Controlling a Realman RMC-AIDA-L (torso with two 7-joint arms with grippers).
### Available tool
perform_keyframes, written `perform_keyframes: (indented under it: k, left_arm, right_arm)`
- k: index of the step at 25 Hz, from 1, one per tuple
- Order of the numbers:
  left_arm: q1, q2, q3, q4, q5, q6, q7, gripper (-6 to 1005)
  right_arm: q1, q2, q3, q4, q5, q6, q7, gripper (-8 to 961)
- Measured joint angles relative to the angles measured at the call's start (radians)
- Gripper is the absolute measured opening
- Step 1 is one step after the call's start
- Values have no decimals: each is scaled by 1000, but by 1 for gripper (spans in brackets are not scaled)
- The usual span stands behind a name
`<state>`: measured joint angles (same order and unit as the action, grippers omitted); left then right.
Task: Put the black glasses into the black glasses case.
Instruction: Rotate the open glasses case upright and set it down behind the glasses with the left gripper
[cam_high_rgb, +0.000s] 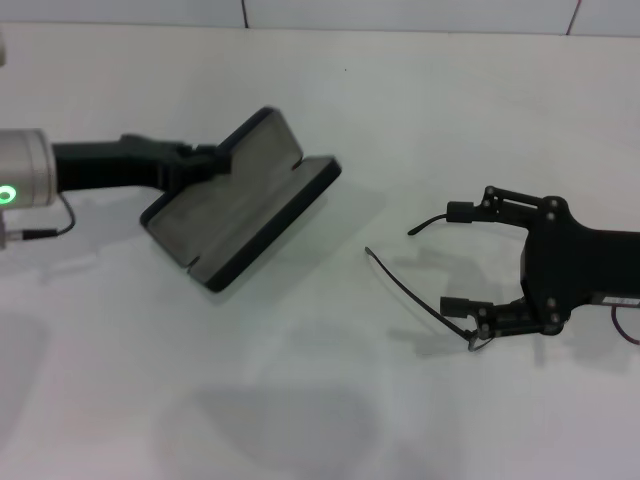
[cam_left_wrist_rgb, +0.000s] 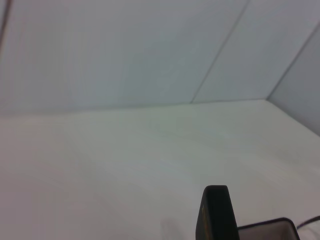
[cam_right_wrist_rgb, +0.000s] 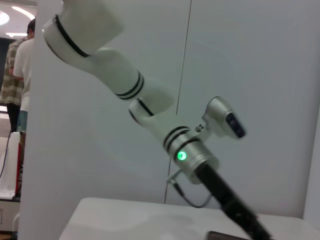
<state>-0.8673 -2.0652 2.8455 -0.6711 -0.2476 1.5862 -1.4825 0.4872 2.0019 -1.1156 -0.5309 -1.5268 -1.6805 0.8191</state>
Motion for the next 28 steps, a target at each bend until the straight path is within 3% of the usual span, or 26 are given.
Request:
perform_keyframes:
  k: [8, 15, 20, 28]
  left_arm:
    - [-141, 11, 0, 95, 16, -143, 315, 212]
    - [-261, -17, 0, 168, 33, -220, 676, 211]
    - [-313, -17, 2, 213, 94, -262, 725, 211]
    - [-350, -22, 1, 402, 219, -547, 765, 212]
  right_arm:
    - [-19, 9, -5, 6, -22, -11, -5, 872]
    - [-40, 12, -9, 13, -23, -12, -19, 872]
    - [-49, 17, -9, 22, -19, -13, -29, 872]
    - [-47, 20, -11, 39, -16, -13, -48, 872]
